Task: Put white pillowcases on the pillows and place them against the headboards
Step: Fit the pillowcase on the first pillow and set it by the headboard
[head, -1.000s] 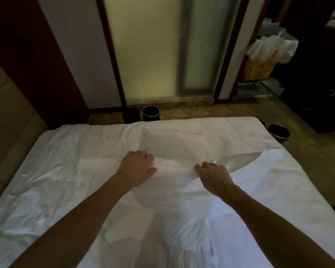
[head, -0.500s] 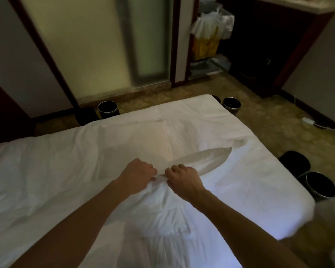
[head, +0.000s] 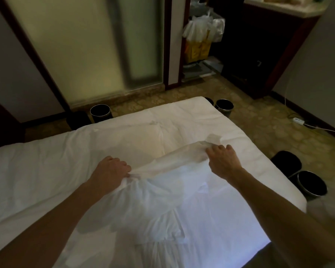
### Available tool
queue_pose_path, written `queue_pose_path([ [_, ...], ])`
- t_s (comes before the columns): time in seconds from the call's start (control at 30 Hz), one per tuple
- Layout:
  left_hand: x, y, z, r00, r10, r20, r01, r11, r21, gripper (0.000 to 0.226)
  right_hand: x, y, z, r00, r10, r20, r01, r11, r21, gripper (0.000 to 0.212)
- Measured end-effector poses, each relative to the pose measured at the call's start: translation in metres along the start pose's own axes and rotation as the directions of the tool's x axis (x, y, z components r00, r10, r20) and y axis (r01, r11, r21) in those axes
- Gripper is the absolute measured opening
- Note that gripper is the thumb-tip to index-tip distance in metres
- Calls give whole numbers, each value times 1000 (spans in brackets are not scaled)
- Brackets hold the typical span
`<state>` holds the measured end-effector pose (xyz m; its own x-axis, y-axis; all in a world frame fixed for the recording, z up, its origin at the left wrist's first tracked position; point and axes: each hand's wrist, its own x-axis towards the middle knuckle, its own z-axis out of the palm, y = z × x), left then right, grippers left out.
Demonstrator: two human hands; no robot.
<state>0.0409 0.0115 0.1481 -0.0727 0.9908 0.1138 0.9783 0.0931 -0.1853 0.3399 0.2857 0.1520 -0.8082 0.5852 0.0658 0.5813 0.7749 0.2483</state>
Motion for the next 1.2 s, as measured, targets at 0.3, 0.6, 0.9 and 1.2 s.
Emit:
queue_pose_path([
  [0.3, 8, 1, 2, 1000, 1, 11, -1, 1000, 5, 20, 10, 22, -21, 970, 236, 65, -231, 970, -77, 68],
  [0.6, 12, 4, 0, 982, -175, 69, 176, 984, 1, 18, 17, 27, -19, 853, 493, 170, -520, 833, 190, 17],
  [0.9, 14, 8, 2, 979, -192, 65, 192, 981, 2, 20, 12, 13, -23, 924, 224, -311, -137, 951, 277, 8],
  [1.2, 7, 26, -10, 972, -236, 17, 236, 970, -53, 22, 53, -110, -43, 874, -476, -92, 474, 797, 376, 58],
])
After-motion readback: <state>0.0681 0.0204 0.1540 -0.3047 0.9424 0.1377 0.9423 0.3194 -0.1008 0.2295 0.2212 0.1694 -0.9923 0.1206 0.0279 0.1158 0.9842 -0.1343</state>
